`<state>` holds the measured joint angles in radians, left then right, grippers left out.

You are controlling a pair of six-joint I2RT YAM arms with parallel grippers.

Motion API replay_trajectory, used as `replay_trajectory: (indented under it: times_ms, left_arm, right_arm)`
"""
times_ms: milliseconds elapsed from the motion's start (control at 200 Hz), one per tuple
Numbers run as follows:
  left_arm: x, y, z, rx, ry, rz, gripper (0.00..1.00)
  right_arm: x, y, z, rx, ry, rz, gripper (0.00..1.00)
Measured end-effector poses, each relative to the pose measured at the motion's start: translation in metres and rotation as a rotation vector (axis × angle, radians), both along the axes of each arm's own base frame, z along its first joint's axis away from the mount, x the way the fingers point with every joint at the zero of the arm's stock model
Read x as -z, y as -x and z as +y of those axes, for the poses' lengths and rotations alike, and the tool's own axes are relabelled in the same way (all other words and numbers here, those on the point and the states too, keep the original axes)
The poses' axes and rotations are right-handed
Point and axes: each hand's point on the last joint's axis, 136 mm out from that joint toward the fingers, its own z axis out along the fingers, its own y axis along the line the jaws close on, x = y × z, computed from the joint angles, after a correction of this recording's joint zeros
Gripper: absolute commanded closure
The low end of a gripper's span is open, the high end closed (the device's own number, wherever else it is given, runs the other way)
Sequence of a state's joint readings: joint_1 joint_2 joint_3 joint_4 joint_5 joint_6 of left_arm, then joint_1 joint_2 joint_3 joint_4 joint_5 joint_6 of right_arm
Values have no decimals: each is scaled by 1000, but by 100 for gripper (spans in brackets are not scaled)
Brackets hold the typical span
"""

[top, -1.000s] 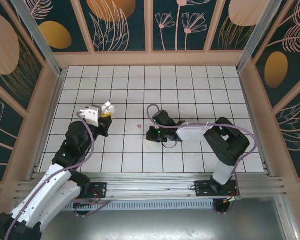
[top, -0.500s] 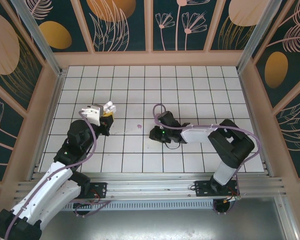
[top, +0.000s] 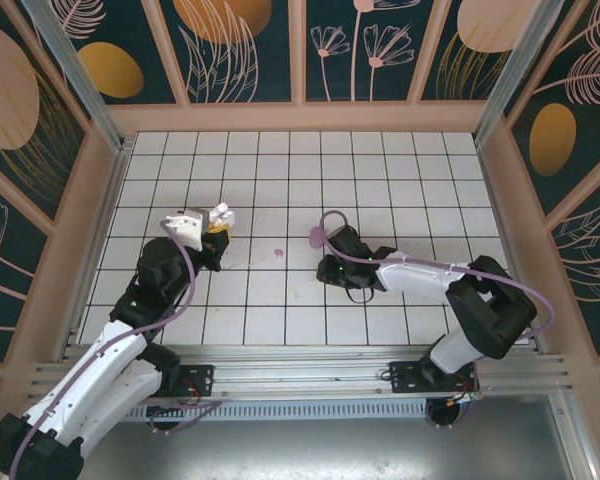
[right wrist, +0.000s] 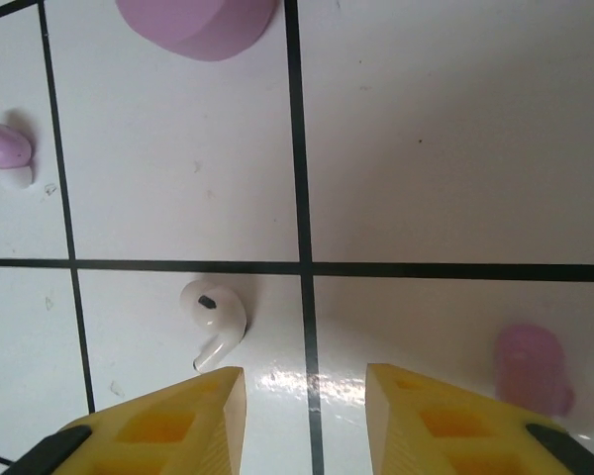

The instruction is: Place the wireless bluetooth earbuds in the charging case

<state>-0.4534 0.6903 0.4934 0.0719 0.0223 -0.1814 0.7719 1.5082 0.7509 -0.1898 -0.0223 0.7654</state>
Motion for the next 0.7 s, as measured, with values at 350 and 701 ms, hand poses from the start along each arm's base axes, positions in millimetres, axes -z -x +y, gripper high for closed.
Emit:
replay_trajectory:
  times_ms: [350, 701]
  left_arm:
    - [9, -2, -12, 53, 13, 35, 100]
    - [10, -2, -20, 95, 25, 41, 100]
  right_arm:
    - [-24, -13, 22, -23, -9, -20, 63]
    - [12, -14, 27, 1, 51, 76, 66]
